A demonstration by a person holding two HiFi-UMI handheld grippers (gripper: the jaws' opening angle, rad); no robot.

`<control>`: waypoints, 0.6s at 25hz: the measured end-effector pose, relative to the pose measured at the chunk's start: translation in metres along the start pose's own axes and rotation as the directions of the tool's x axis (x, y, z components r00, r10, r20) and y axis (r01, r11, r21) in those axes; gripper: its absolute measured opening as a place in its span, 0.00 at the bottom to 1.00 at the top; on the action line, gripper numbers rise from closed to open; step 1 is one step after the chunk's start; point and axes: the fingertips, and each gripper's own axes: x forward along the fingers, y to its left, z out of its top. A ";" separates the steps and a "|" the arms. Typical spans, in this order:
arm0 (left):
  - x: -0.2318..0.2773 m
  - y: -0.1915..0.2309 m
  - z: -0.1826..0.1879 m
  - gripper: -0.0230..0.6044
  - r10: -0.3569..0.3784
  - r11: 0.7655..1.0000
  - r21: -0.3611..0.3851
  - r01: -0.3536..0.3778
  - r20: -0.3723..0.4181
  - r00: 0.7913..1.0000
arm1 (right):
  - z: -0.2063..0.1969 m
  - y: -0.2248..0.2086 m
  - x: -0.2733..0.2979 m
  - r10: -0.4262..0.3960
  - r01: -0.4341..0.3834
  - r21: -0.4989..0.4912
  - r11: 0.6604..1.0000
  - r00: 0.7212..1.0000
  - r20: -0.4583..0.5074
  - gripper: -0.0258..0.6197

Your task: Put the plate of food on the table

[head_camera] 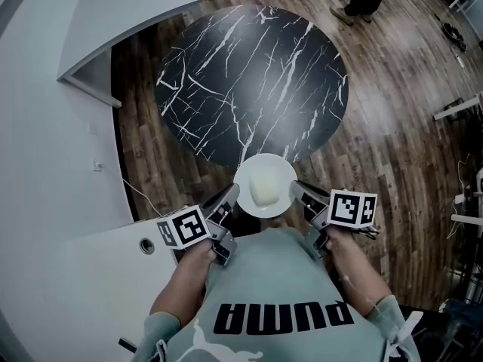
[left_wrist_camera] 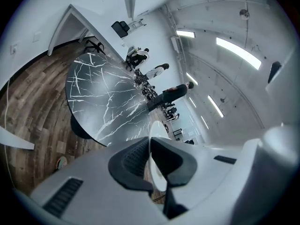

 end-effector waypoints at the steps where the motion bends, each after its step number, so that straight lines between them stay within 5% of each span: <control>1: 0.001 0.002 0.007 0.08 -0.008 1.000 0.000 0.008 -0.003 1.000 | 0.004 0.003 0.005 -0.006 0.006 -0.001 1.000 1.000 0.006 0.10; 15: 0.016 0.015 0.071 0.08 -0.099 0.995 0.021 0.101 -0.060 0.993 | 0.042 0.024 0.042 -0.076 0.076 -0.002 0.997 0.993 0.085 0.10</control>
